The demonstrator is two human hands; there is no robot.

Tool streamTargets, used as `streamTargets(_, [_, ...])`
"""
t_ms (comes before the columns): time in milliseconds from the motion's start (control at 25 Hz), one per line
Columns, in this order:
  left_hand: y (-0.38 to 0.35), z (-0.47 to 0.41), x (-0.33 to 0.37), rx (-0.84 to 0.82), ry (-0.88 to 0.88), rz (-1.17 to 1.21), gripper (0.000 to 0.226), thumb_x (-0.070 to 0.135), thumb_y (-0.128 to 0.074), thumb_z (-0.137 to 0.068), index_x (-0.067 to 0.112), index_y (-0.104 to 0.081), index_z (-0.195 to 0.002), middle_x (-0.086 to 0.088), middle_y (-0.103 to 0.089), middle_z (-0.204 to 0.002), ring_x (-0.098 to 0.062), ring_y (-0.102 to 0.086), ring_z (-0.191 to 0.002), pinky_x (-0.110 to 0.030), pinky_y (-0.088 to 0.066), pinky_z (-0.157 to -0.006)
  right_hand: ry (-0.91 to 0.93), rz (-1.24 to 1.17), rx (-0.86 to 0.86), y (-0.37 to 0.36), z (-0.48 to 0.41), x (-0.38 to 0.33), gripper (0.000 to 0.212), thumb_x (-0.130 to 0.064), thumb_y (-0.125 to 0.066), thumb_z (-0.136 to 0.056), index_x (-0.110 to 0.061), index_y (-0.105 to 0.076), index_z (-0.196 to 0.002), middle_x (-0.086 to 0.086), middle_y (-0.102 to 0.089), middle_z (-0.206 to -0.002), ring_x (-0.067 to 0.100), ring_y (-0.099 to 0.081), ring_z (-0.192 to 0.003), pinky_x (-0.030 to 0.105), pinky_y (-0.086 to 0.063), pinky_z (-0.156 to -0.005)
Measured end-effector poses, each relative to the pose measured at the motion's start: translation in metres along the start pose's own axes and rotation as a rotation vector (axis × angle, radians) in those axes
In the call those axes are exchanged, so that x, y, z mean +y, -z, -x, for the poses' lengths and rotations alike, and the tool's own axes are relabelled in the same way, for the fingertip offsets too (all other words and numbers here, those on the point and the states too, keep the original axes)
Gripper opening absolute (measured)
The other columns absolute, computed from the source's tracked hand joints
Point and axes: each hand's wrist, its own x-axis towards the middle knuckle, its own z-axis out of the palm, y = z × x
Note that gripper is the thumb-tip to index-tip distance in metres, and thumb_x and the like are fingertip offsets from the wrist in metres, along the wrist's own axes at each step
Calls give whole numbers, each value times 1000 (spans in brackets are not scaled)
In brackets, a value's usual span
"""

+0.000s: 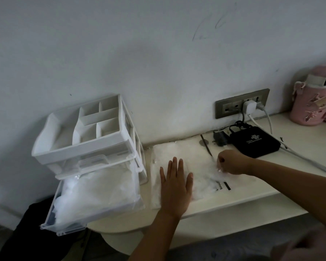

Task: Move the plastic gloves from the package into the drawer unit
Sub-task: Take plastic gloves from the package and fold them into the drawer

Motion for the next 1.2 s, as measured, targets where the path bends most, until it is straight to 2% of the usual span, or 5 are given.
streamTargets(320, [-8,-1,-1,-83,72,-75,83,58,2,-95,13,-59,-129,-11,-56,-135,-26,-50,-129,-53,-20,-106,55,-578,416,63,31,-8,14,-15,-47,-98,-12,-53,-86,2,-59,-78,14,-51,-65,24,-41,-57])
streamTargets(560, [15,-9,4,-278,176,208,100,79,0,-74,19,-36,-145,-4,-29,-155,-16,-17,-146,-38,7,-117,442,-1574,129,89,53,-15,8,-10,-52,-86,-7,-52,-79,5,-70,-83,19,-67,-84,29,-54,-80])
streamTargets(800, [83,-41,40,-445,635,1694,102,85,-25,-62,17,-57,-130,-11,-58,-132,-29,-51,-125,-49,-30,-112,594,-1580,-212,87,73,-24,30,-9,-38,-85,-2,-67,-84,16,-69,-96,26,-67,-94,35,-55,-83])
streamTargets(1040, [108,-28,47,-718,451,1907,66,64,-78,-56,21,-75,-106,-6,-69,-115,-19,-61,-116,-38,-45,-101,635,-1479,-392,84,74,-23,28,-24,-71,-74,-1,-67,-91,19,-66,-98,30,-65,-94,39,-53,-87])
streamTargets(1200, [116,-22,60,-870,381,1873,44,49,-66,-70,19,-77,-100,-1,-73,-103,-12,-68,-99,-24,-54,-81,660,-1464,-472,83,83,-31,26,-26,-77,-66,-7,-59,-70,11,-62,-75,22,-64,-74,32,-54,-76])
